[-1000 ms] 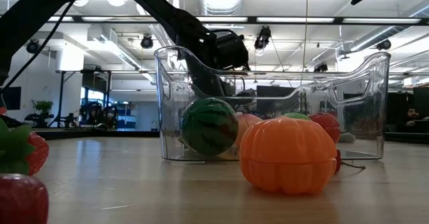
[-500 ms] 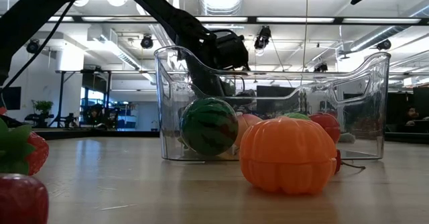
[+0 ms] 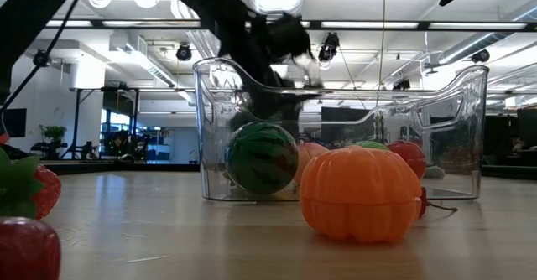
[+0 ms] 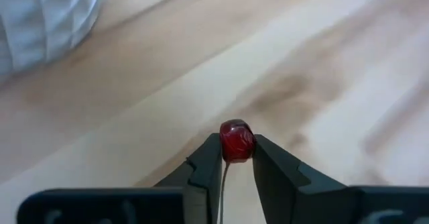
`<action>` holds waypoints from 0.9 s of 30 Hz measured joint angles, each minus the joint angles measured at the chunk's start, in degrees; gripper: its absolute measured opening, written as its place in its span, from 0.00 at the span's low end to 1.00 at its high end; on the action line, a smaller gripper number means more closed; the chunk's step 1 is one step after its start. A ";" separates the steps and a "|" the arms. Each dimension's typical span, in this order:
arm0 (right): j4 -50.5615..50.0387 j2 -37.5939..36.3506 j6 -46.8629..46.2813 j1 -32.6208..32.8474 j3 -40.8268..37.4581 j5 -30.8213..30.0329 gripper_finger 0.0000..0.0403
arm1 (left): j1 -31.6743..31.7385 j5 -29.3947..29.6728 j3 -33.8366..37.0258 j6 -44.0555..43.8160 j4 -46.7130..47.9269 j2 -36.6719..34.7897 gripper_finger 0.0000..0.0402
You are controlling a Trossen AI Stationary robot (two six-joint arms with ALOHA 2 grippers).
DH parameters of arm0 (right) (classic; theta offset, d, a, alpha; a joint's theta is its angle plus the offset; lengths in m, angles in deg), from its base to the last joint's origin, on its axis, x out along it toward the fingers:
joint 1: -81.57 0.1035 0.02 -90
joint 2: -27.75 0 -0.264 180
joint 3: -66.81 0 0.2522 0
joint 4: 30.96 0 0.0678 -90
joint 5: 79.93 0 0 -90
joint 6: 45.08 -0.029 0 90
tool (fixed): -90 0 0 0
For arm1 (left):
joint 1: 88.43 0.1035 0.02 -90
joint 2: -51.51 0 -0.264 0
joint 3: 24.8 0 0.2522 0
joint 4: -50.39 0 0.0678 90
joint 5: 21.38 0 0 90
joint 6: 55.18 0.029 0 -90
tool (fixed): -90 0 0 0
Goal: Pick and placing Produce into tupperware
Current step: Put the cherry into the transparent bin
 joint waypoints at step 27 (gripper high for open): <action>0.77 7.17 0.28 0.13 -2.16 12.60 0.87 | -24.49 2.16 1.10 -2.84 -2.80 -21.24 0.16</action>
